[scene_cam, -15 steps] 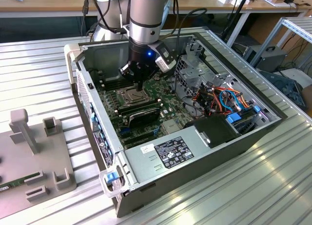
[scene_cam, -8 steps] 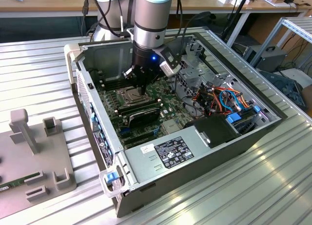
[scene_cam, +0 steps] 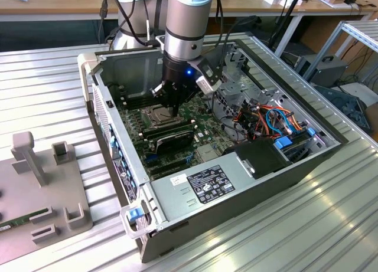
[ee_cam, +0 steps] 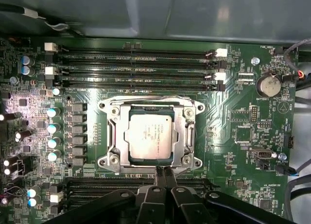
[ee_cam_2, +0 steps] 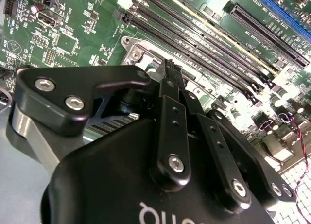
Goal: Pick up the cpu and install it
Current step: 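Install the second cpu locking lever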
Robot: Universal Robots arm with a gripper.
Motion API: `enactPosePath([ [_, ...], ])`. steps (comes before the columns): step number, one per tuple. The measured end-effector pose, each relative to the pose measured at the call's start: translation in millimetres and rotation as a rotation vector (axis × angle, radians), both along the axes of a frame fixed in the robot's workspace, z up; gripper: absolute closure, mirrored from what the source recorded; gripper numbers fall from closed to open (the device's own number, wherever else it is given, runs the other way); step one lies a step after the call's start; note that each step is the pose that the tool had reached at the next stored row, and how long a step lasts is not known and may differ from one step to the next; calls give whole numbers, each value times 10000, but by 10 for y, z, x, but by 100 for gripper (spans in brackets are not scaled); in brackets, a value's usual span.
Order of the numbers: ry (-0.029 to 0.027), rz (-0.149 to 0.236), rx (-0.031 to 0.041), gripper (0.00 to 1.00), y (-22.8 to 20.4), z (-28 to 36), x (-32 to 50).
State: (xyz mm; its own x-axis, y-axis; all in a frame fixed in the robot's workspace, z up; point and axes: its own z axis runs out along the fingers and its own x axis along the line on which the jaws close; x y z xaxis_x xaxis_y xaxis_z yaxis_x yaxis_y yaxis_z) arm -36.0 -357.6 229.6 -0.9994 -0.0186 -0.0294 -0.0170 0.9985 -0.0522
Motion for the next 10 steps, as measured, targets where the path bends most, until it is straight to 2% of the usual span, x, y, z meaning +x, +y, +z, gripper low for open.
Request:
enactPosePath([
  [10, -1, 1, -21, 89, 0, -18, -54],
])
